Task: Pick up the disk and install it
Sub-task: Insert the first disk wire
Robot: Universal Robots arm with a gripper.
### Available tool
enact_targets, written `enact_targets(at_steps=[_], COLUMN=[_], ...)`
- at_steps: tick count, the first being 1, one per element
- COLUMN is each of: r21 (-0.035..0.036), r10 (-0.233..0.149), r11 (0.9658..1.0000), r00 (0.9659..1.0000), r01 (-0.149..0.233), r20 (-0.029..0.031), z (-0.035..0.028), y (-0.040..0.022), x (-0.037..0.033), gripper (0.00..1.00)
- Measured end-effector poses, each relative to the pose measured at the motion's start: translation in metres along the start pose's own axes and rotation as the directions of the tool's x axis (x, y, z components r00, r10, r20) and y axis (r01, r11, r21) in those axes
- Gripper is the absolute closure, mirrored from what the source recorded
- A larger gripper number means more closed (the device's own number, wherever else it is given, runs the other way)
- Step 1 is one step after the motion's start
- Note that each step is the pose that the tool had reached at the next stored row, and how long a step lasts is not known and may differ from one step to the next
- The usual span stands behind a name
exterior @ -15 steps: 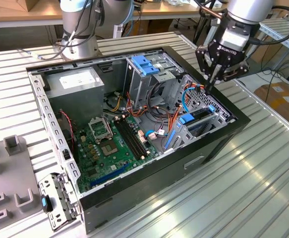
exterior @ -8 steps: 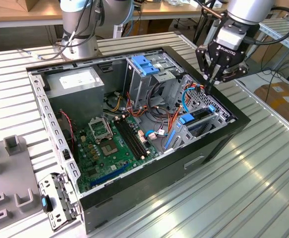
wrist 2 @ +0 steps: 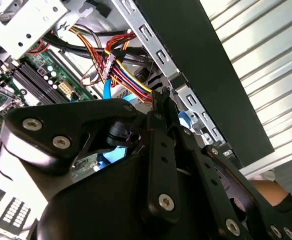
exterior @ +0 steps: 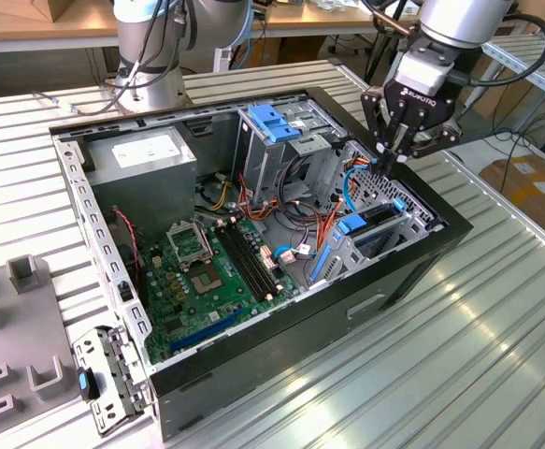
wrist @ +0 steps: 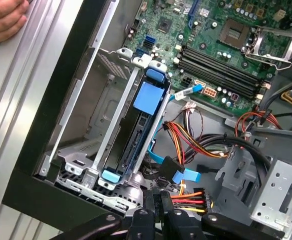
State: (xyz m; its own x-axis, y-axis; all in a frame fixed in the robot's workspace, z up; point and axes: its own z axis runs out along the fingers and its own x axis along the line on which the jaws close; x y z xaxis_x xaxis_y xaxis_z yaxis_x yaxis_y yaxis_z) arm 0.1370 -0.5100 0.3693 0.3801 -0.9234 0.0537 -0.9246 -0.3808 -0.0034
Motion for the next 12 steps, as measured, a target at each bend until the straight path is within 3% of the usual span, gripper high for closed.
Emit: enact_targets(at_steps=[4, 7, 11, 12], r21=[-0.0041, -0.0073, -0.0115, -0.0129], r10=[0.075, 0.135, 0.214, 0.242], r11=[0.9972, 0.9908, 0.9767, 0.9701], r00=[0.9972, 0.9908, 0.9768, 0.9702], r01=[-0.075, -0.135, -0.214, -0.242], r20=[-0.0006, -0.001, -0.0021, -0.0024], z=[0.0004, 0.0008, 0.0012, 0.0014], y=[0.0, 0.0, 0.0, 0.0], x=[0.0, 0.0, -0.0001, -0.0001], gripper=[0.84, 0.84, 0.84, 0.84])
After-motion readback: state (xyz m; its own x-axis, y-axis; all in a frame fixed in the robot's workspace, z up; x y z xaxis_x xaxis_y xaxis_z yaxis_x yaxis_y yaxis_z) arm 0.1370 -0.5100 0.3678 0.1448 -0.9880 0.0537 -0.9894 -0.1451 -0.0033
